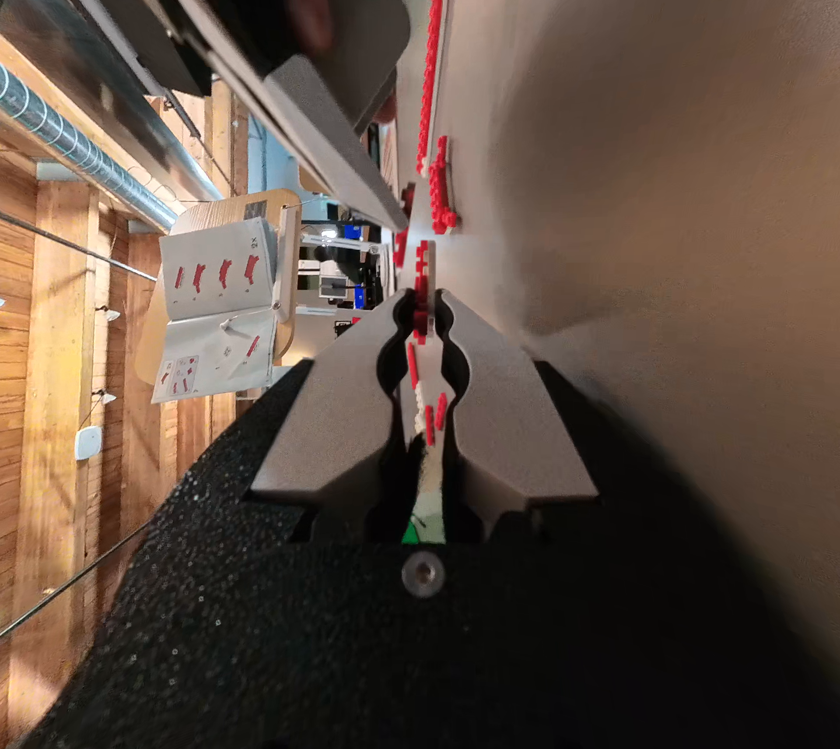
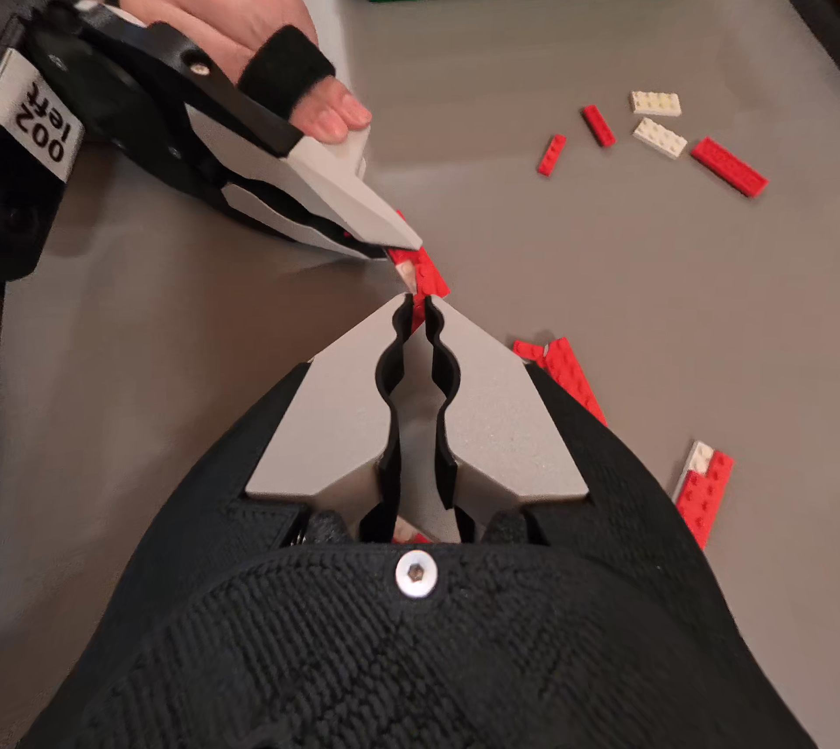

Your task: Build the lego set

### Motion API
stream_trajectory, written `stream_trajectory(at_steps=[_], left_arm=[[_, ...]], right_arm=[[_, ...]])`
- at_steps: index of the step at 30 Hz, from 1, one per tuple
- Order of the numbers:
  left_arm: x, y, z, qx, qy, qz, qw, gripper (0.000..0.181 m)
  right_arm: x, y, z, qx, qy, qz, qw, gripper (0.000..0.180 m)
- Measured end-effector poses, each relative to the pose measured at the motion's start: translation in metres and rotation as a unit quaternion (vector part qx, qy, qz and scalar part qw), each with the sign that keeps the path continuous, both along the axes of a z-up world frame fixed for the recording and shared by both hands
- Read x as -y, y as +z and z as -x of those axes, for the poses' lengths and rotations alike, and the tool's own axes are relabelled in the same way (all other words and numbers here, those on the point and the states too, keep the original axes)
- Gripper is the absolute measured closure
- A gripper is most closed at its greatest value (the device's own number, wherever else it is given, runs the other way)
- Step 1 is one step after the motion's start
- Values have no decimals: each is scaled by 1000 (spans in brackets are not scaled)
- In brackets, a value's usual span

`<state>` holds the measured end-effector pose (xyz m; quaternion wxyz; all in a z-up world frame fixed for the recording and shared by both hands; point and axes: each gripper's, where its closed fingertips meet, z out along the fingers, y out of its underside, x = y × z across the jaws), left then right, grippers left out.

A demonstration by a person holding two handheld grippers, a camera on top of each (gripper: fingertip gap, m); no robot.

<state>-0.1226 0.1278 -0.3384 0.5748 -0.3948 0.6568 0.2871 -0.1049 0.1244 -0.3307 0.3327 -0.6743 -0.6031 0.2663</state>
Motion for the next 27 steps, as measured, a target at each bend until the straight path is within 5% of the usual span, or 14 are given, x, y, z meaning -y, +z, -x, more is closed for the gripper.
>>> stream_trajectory(at_steps=[12,27], left_arm=[[8,-12,-8,9,-34,47,998,174],[6,-17,-7,17,-22,79,996,174]], right_arm=[[14,-16,0,71,146,-20,987,177],[7,-20,1,124,139,-88,979,175]])
